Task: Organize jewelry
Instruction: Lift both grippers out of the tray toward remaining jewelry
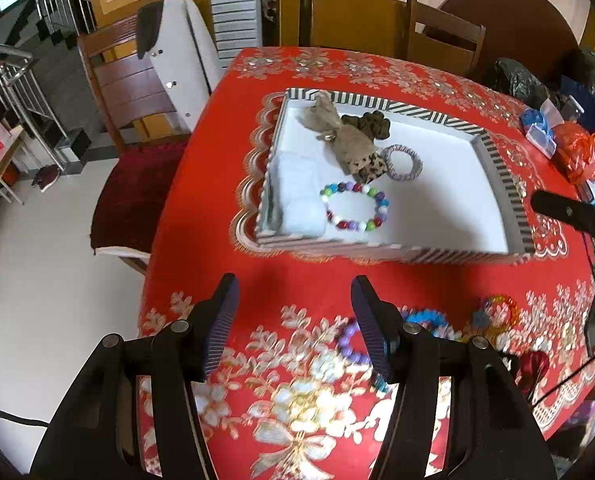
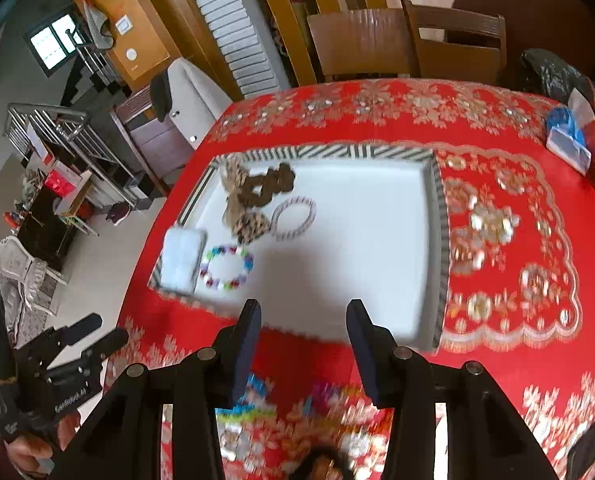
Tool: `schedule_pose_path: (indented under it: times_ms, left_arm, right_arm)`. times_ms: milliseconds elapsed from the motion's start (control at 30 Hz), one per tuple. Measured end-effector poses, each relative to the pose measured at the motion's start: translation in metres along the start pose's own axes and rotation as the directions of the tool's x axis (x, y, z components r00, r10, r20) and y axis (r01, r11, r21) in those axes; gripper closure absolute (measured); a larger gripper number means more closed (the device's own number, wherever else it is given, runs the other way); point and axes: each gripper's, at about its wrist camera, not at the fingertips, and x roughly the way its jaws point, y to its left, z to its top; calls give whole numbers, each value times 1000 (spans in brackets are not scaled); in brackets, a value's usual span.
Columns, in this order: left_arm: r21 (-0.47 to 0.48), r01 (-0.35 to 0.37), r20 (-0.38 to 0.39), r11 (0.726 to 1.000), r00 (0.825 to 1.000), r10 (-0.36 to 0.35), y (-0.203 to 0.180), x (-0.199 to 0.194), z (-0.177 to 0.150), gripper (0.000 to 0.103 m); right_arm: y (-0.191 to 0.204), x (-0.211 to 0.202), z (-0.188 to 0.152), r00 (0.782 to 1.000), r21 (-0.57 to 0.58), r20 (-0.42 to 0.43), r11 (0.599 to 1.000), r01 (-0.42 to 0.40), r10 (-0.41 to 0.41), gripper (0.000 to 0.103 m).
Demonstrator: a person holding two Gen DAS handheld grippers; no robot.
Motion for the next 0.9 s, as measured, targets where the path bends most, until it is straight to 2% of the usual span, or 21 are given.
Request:
schedule_pose_path:
  times_ms: [200, 567, 733, 900]
  left_arm:
    - [-5, -24, 17, 1000, 1000, 24, 11, -13, -25, 45]
    - [-10, -50, 41, 999, 998, 50, 27, -30, -53, 45]
    - [-8, -51, 52, 999, 997, 51, 28, -38, -62, 45]
    - [-9, -43, 52, 999, 998, 43, 28, -44, -69, 45]
  right_arm:
    - [17, -7, -36, 1000, -38, -26, 999, 10, -11, 60]
    - [36, -12, -76, 999, -46, -49, 999, 14, -17, 59]
    - [41, -16, -89, 998, -52, -53, 999, 12, -15, 51]
    - [41, -21, -98, 999, -56, -52, 998, 7, -10, 51]
